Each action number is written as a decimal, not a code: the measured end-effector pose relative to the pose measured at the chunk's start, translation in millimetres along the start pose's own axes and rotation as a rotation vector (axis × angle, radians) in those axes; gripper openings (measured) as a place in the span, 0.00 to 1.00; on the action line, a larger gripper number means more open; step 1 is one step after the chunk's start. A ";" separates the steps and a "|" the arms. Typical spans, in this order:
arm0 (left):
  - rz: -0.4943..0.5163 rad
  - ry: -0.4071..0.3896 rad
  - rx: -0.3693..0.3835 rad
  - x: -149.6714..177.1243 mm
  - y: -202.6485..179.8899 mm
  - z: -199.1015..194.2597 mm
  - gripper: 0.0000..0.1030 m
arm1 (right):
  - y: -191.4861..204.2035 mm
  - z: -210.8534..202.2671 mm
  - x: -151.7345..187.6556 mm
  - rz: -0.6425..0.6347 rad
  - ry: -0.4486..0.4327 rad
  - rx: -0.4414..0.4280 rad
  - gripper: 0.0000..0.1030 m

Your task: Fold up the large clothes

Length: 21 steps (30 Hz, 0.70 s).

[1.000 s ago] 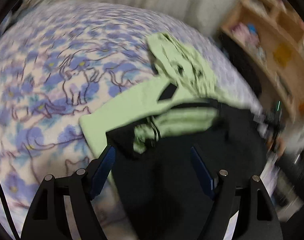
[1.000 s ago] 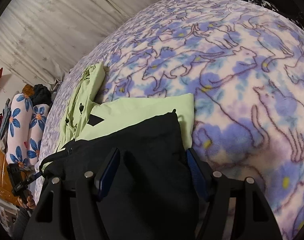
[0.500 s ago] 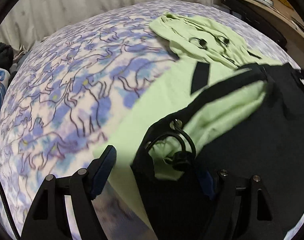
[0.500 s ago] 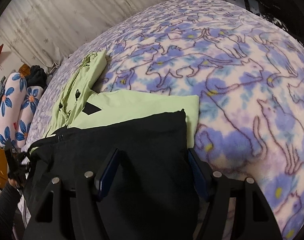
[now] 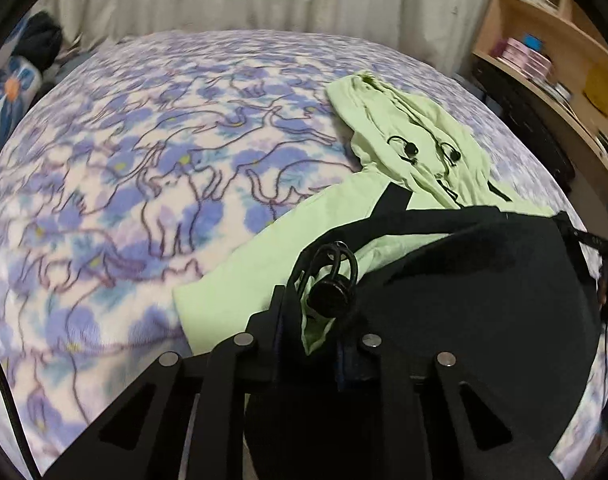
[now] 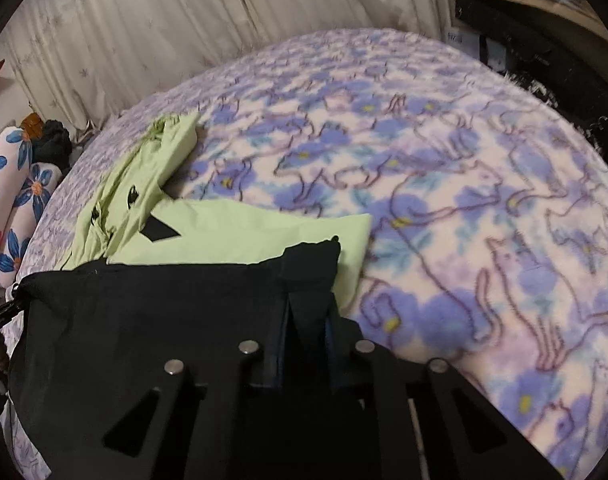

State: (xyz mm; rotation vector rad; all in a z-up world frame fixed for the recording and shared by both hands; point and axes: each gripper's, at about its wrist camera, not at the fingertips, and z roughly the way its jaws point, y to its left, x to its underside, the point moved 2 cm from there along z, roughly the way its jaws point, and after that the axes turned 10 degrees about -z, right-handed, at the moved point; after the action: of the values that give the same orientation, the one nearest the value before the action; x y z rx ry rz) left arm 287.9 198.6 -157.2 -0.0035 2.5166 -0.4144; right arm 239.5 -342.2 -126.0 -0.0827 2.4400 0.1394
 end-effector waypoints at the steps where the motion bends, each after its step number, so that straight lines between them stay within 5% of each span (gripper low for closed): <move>1: -0.012 0.009 -0.025 -0.6 -2.8 -2.0 0.16 | 3.6 -5.2 -1.6 -0.017 -0.012 0.020 0.11; 5: -0.037 0.055 -0.117 -4.5 -11.2 -2.4 0.15 | 18.3 -13.0 -8.4 -0.086 -0.013 0.100 0.11; 9: -0.052 0.079 -0.155 -3.6 -14.0 0.6 0.15 | 12.0 -3.5 -7.5 -0.045 0.042 0.082 0.12; 14: -0.075 0.088 -0.149 0.5 -12.5 0.4 0.15 | -5.0 -2.2 4.6 0.057 0.057 0.026 0.14; 21: -0.107 0.078 -0.139 4.4 -13.1 -3.7 0.15 | -1.1 -9.4 4.1 0.011 0.036 0.036 0.11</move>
State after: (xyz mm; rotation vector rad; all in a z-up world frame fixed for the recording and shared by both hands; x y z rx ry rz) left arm 281.1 186.8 -152.9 -0.1799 2.6256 -0.2855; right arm 230.5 -344.5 -121.6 -0.0570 2.4782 0.0999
